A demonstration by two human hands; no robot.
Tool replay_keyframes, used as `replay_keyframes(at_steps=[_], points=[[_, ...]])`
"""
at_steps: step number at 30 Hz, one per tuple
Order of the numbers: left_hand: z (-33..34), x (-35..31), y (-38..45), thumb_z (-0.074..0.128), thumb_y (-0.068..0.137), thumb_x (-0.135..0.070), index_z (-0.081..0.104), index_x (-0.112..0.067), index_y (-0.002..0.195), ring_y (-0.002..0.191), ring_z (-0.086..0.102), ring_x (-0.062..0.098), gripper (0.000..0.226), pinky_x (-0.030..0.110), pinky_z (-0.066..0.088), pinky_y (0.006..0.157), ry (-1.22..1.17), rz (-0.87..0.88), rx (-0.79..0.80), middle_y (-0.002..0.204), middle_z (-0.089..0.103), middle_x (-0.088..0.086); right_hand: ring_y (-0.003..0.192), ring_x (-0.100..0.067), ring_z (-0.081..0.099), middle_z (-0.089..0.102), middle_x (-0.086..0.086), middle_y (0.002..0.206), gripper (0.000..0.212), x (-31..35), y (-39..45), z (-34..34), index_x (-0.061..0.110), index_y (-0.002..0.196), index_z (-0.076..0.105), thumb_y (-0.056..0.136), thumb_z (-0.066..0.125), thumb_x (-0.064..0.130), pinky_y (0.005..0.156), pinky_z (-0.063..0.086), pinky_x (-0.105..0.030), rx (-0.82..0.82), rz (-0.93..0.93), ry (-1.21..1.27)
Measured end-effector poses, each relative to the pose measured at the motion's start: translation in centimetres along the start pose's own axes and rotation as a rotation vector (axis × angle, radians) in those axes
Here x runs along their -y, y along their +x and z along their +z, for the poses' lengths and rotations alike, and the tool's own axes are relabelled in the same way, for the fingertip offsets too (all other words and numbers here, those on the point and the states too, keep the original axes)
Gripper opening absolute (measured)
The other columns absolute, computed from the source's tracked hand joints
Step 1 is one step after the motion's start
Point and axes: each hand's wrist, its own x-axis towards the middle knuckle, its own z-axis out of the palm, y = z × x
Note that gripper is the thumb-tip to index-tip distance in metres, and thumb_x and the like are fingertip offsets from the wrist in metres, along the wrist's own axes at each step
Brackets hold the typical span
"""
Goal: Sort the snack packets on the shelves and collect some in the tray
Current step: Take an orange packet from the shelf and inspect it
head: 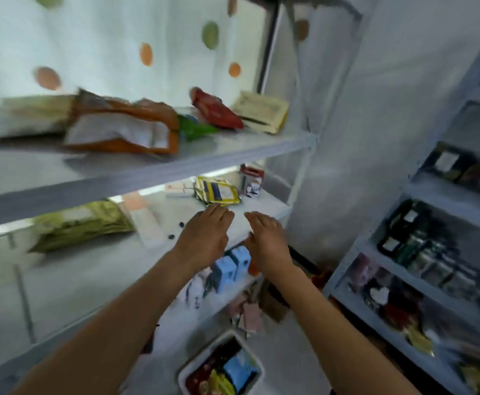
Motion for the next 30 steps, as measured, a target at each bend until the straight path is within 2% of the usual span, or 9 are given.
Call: replay_keyframes(at_steps=[2, 6, 11, 15, 19, 21, 24, 28, 30], points=[[-4.1, 1.6, -2.4, 0.054, 0.068, -0.011, 0.063, -0.005, 0.11, 0.107, 0.052, 0.03, 0.043, 0.038, 0.056, 0.076, 0.05, -0.043, -0.057, 0.108, 0.064, 0.014, 0.112, -0.038, 0.061, 0.063, -0.018, 0.125, 0.052, 4.7, 0.8, -1.8, 0.003, 0.128, 0.06, 0.077, 0.063, 0.0, 0.1, 0.045, -0.047, -0.066, -0.079, 0.032], [-12.0, 4.2, -7.0, 0.071, 0.062, -0.006, 0.065, -0.004, 0.111, 0.114, 0.059, 0.033, 0.049, 0.042, 0.055, 0.082, 0.152, -0.151, -0.07, 0.112, 0.066, 0.014, 0.11, -0.037, 0.062, 0.066, -0.018, 0.121, 0.053, 13.4, 2.4, -4.2, 0.003, 0.125, 0.062, 0.073, 0.063, -0.001, 0.098, 0.048, -0.049, -0.128, -0.224, 0.1], [-18.4, 8.3, -12.1, 0.069, 0.066, -0.008, 0.064, -0.004, 0.117, 0.115, 0.059, 0.037, 0.052, 0.046, 0.053, 0.089, 0.266, -0.309, -0.069, 0.12, 0.064, 0.015, 0.103, -0.036, 0.067, 0.069, -0.018, 0.114, 0.053, 21.9, 4.3, -4.5, 0.003, 0.118, 0.067, 0.066, 0.073, -0.004, 0.091, 0.053, -0.046, -0.191, -0.379, 0.193], [-21.0, 11.3, -15.2, 0.046, 0.072, -0.021, 0.063, -0.007, 0.121, 0.114, 0.06, 0.039, 0.053, 0.05, 0.051, 0.091, 0.349, -0.482, -0.028, 0.122, 0.063, 0.017, 0.111, -0.037, 0.063, 0.066, -0.021, 0.121, 0.041, 26.7, 6.8, -3.4, 0.001, 0.123, 0.064, 0.084, 0.054, 0.008, 0.097, 0.049, -0.046, -0.141, -0.501, 0.289], [-21.6, 13.3, -16.6, 0.068, 0.074, -0.035, 0.053, -0.014, 0.137, 0.127, 0.052, 0.034, 0.068, 0.047, 0.039, 0.105, 0.41, -0.636, 0.147, 0.139, 0.054, 0.012, 0.137, -0.029, 0.042, 0.05, -0.014, 0.145, 0.047, 29.2, 9.5, -1.9, 0.009, 0.14, 0.049, 0.103, 0.031, 0.032, 0.112, 0.03, -0.04, 0.069, -0.528, 0.233], [-21.2, 13.6, -16.7, 0.069, 0.065, -0.044, 0.061, -0.017, 0.127, 0.114, 0.062, 0.032, 0.068, 0.046, 0.047, 0.095, 0.461, -0.656, 0.198, 0.128, 0.063, 0.01, 0.13, -0.023, 0.051, 0.059, -0.007, 0.137, 0.052, 29.8, 10.3, -0.6, 0.015, 0.132, 0.059, 0.101, 0.023, 0.038, 0.106, 0.035, -0.038, 0.009, -0.503, 0.23], [-20.8, 14.1, -16.0, 0.046, 0.072, -0.054, 0.068, -0.019, 0.118, 0.106, 0.066, 0.029, 0.061, 0.045, 0.051, 0.088, 0.476, -0.656, 0.108, 0.119, 0.068, 0.006, 0.128, -0.02, 0.053, 0.062, -0.002, 0.134, 0.061, 30.1, 10.7, 0.1, 0.018, 0.128, 0.062, 0.098, 0.015, 0.043, 0.103, 0.036, -0.037, -0.031, -0.498, 0.228], [-21.3, 14.3, -14.7, 0.039, 0.094, -0.052, 0.062, -0.026, 0.12, 0.112, 0.058, 0.026, 0.044, 0.036, 0.045, 0.092, 0.442, -0.675, 0.088, 0.123, 0.064, 0.001, 0.128, -0.024, 0.05, 0.057, -0.006, 0.139, 0.042, 29.1, 12.1, -0.7, 0.018, 0.135, 0.055, 0.101, 0.042, 0.037, 0.104, 0.035, -0.036, 0.091, -0.496, 0.342], [-21.8, 14.8, -13.6, 0.038, 0.1, -0.038, 0.056, -0.023, 0.122, 0.11, 0.053, 0.028, 0.031, 0.036, 0.046, 0.087, 0.505, -0.655, 0.154, 0.121, 0.057, 0.005, 0.121, -0.033, 0.053, 0.06, -0.014, 0.129, 0.044, 28.5, 13.6, -1.7, 0.011, 0.133, 0.055, 0.091, 0.055, 0.024, 0.102, 0.038, -0.041, -0.062, -0.454, 0.362]])
